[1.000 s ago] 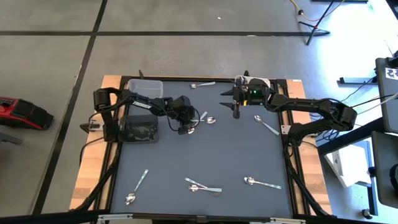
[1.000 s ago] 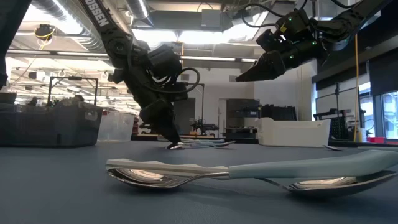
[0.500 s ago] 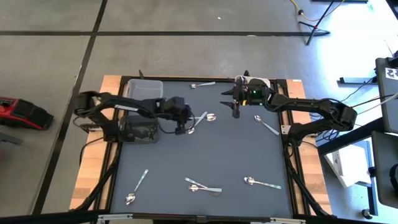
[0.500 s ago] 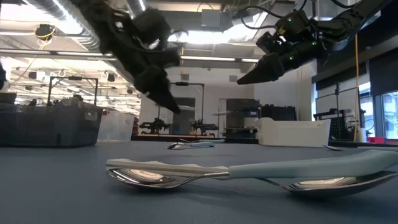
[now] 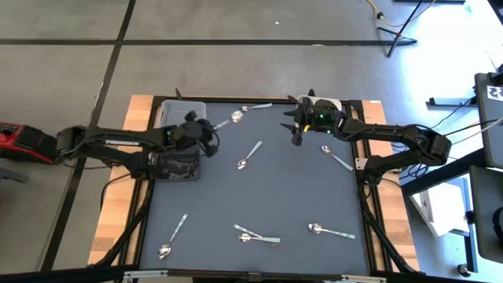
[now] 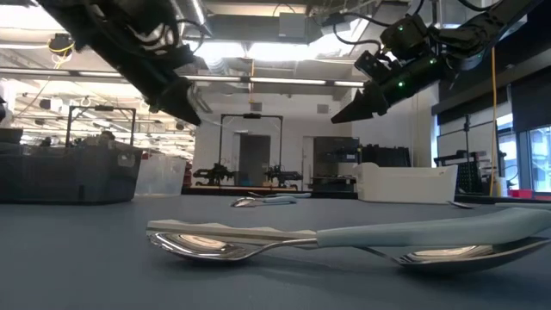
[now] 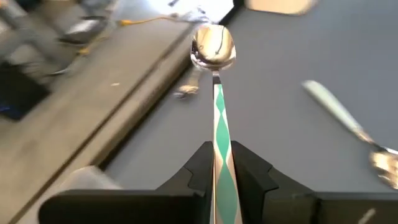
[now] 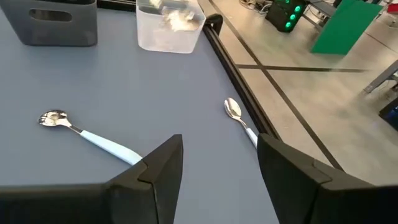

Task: Sort silverware by color (type)
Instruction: Put the green spoon into the transparent bin

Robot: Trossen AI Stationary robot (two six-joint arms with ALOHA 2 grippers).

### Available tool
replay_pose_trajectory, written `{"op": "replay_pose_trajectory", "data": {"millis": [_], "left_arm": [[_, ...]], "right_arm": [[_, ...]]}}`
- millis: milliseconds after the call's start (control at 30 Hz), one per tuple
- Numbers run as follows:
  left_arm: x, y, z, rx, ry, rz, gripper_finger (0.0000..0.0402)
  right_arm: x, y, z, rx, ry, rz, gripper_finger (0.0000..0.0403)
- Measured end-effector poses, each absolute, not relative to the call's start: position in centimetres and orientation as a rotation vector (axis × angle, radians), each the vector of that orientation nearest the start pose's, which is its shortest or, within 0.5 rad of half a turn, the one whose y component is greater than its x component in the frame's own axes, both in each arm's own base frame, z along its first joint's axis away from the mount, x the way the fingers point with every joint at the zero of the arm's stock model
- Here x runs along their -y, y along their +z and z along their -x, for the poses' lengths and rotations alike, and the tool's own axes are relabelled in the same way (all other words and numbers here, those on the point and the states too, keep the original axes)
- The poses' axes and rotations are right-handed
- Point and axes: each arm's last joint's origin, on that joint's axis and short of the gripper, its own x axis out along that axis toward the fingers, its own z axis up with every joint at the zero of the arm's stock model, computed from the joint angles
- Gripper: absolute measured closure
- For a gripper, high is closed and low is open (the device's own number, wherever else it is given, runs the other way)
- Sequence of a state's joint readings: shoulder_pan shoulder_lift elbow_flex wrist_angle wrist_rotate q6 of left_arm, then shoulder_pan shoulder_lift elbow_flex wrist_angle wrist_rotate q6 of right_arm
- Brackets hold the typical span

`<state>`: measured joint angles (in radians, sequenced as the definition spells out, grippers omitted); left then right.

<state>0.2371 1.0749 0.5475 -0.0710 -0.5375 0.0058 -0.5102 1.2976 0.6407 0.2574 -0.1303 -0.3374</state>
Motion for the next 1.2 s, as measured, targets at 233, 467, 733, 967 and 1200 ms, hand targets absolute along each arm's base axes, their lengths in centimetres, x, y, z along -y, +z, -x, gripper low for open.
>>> {"op": "replay_pose_trajectory", "data": {"millis": [233, 467, 733, 967, 1200], "left_arm": [[-6.7, 20.7, -17.5, -0.631, 0.901, 0.0, 0.0364], [-6.3, 20.7, -15.2, -0.698, 0.967, 0.138, 0.0367], [-5.8, 20.3, -13.2, -0.77, 1.099, 0.199, 0.0365], [-6.9, 19.3, -12.9, -0.775, 1.244, 0.172, 0.0365], [-8.4, 18.0, -12.8, -0.783, 1.301, 0.103, 0.0343]], "right_arm": [[12.8, 21.8, -23.6, -0.448, -0.314, 0.203, 0.0205], [12.8, 21.7, -23.6, -0.451, -0.312, 0.208, 0.0205], [12.8, 21.7, -23.5, -0.451, -0.31, 0.206, 0.0205], [12.8, 21.7, -23.5, -0.456, -0.309, 0.204, 0.0205], [12.8, 21.8, -23.6, -0.445, -0.311, 0.21, 0.0205]]}}
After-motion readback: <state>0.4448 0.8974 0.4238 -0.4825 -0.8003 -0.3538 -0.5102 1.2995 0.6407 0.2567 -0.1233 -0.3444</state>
